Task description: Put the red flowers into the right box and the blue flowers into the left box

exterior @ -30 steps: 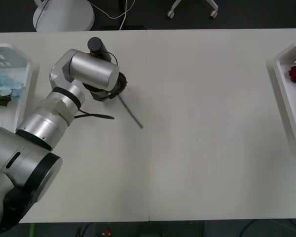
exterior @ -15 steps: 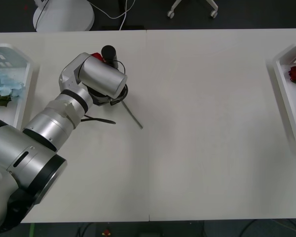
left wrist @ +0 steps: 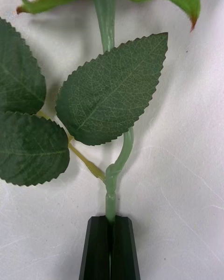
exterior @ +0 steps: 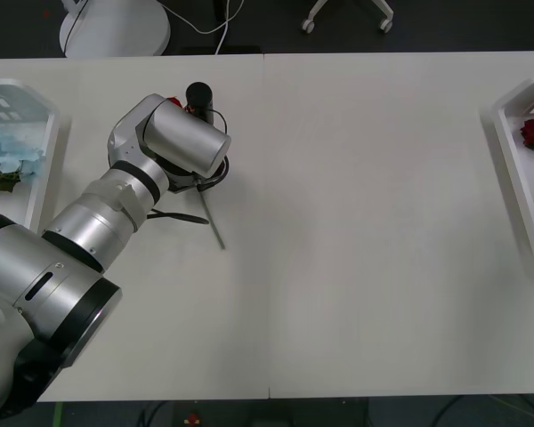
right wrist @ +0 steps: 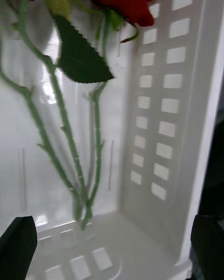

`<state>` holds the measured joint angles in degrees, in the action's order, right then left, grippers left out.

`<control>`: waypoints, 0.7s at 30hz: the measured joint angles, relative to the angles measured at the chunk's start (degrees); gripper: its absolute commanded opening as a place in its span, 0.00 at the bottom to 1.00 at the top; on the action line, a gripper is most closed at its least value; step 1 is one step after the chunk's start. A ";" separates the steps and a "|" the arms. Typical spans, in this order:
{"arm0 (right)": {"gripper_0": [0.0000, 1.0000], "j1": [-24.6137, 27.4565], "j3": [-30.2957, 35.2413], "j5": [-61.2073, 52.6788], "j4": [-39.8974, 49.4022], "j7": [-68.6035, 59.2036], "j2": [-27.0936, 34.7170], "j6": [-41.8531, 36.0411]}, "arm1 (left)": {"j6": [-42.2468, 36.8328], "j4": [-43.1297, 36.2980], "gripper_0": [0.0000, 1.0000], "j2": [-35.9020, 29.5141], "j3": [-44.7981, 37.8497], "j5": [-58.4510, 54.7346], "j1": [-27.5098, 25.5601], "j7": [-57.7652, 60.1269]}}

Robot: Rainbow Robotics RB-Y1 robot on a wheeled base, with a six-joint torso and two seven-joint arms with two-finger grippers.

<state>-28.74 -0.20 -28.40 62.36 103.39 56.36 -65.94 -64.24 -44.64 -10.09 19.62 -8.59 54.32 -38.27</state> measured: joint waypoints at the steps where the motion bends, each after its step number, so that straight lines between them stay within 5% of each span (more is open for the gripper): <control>1: 0.97 0.00 0.00 -2.26 1.52 0.00 0.09 -2.16 | -0.01 -0.02 0.00 0.00 0.00 -0.67 0.06 -0.01; 6: 0.99 0.00 0.00 -12.81 9.27 0.00 0.40 -9.94 | -2.68 -2.81 0.00 -0.15 0.00 -5.61 -0.07 -0.03; 14: 1.00 0.00 0.01 -32.54 16.21 0.00 0.42 -17.48 | -16.94 -27.06 0.00 -2.64 0.13 -7.34 -8.13 -0.35; 21: 1.00 0.00 0.00 -49.86 18.56 -0.04 0.43 -20.51 | -23.70 -39.18 0.00 -5.88 3.24 -7.54 -15.48 -3.13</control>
<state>-28.73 -0.19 -78.26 80.92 103.36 56.79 -86.45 -87.94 -83.82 -15.97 22.86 -16.13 38.84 -41.40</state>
